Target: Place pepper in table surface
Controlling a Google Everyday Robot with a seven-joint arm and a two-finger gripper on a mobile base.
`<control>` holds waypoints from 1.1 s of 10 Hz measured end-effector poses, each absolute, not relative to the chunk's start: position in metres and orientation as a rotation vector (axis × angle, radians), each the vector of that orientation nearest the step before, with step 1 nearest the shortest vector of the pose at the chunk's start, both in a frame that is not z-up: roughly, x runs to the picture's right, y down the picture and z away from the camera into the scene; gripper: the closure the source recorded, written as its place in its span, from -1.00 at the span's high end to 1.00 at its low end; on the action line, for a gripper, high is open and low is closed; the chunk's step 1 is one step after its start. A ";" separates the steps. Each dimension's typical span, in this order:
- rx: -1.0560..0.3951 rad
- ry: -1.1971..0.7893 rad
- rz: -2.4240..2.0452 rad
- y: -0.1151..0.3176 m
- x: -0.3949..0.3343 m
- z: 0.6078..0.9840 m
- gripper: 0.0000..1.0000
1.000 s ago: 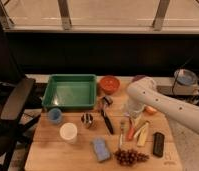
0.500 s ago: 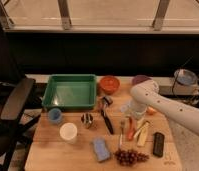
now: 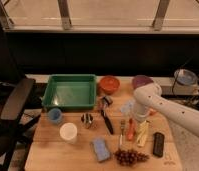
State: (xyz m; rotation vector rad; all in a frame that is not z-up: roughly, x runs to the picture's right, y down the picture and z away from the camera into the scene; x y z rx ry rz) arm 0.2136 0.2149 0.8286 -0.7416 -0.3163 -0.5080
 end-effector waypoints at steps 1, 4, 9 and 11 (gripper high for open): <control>-0.752 -0.319 -0.498 0.219 0.216 0.831 0.30; -0.770 -0.342 -0.482 0.229 0.218 0.835 0.14; -0.772 -0.346 -0.487 0.226 0.216 0.833 -0.86; -0.774 -0.345 -0.488 0.227 0.216 0.833 -1.00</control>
